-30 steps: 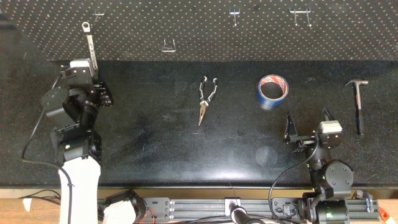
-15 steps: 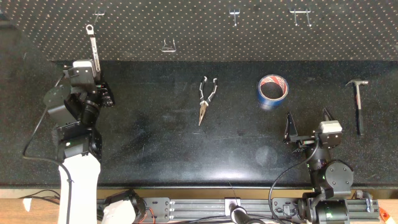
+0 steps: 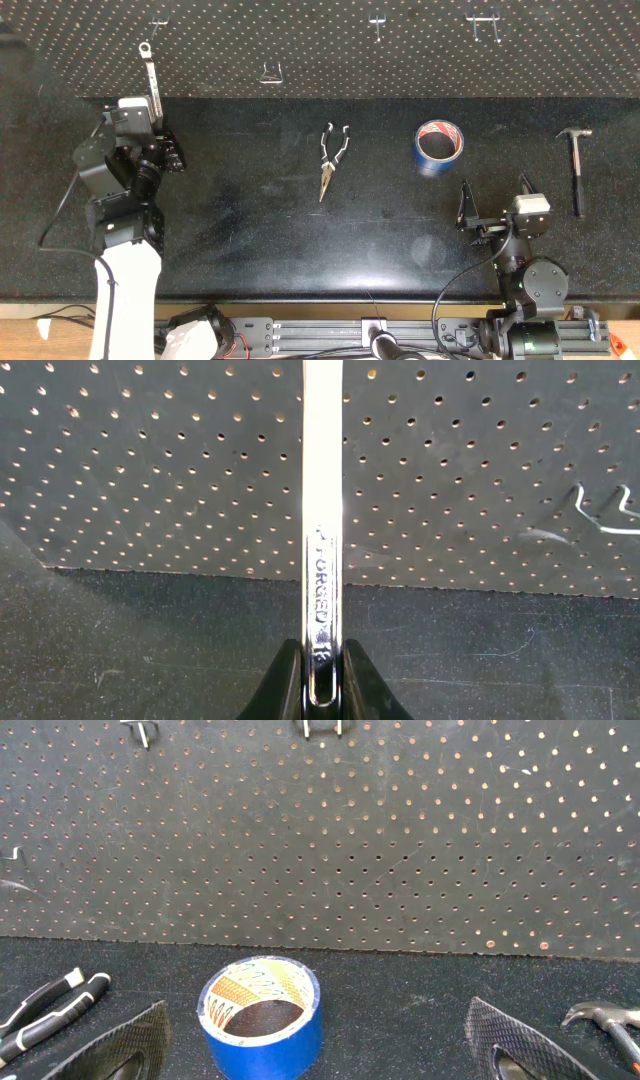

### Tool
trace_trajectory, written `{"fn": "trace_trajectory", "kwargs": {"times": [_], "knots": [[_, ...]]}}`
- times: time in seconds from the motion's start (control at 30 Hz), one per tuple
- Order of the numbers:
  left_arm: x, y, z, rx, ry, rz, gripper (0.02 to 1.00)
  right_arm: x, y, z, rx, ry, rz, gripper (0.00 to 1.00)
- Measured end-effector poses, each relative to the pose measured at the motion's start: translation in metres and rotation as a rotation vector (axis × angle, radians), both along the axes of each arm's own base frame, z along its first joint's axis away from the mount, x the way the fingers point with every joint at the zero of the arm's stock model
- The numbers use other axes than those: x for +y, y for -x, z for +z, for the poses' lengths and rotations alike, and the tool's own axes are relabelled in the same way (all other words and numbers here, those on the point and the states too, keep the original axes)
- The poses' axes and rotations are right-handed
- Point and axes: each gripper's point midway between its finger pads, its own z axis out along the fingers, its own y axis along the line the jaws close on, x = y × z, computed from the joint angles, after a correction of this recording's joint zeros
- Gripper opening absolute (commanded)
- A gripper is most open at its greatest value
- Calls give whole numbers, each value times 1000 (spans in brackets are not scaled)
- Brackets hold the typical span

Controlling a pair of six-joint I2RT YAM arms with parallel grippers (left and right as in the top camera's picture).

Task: Place Tools Onto Pegboard

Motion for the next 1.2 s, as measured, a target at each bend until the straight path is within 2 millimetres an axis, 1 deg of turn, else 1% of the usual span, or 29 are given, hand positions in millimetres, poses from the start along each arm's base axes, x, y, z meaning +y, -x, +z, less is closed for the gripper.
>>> {"fn": "trace_trajectory", "kwargs": {"times": [0.1, 0.17, 0.23, 0.37, 0.5, 0.6, 0.8, 0.9, 1.03, 1.2], "knots": [[0, -1, -7, 20, 7, -1, 25, 0, 0, 0, 0, 0, 0, 961], [0, -1, -7, 20, 7, -1, 27, 0, 0, 0, 0, 0, 0, 958], [0, -1, -4, 10, 4, -1, 25, 0, 0, 0, 0, 0, 0, 958], [-1, 2, 11, -32, -9, -4, 25, 0, 0, 0, 0, 0, 0, 961], [-1, 0, 16, -51, -16, -4, 27, 0, 0, 0, 0, 0, 0, 958], [-8, -1, 16, -52, -28, -32, 27, 0, 0, 0, 0, 0, 0, 958], [-8, -2, 19, -65, -33, -32, 25, 0, 0, 0, 0, 0, 0, 958], [-7, -5, 19, -69, -35, -32, 25, 0, 0, 0, 0, 0, 0, 958], [-6, -7, 10, -45, -30, -33, 27, 0, 0, 0, 0, 0, 0, 958], [-5, -9, 10, -52, -32, -33, 27, 0, 0, 0, 0, 0, 0, 958]]}}
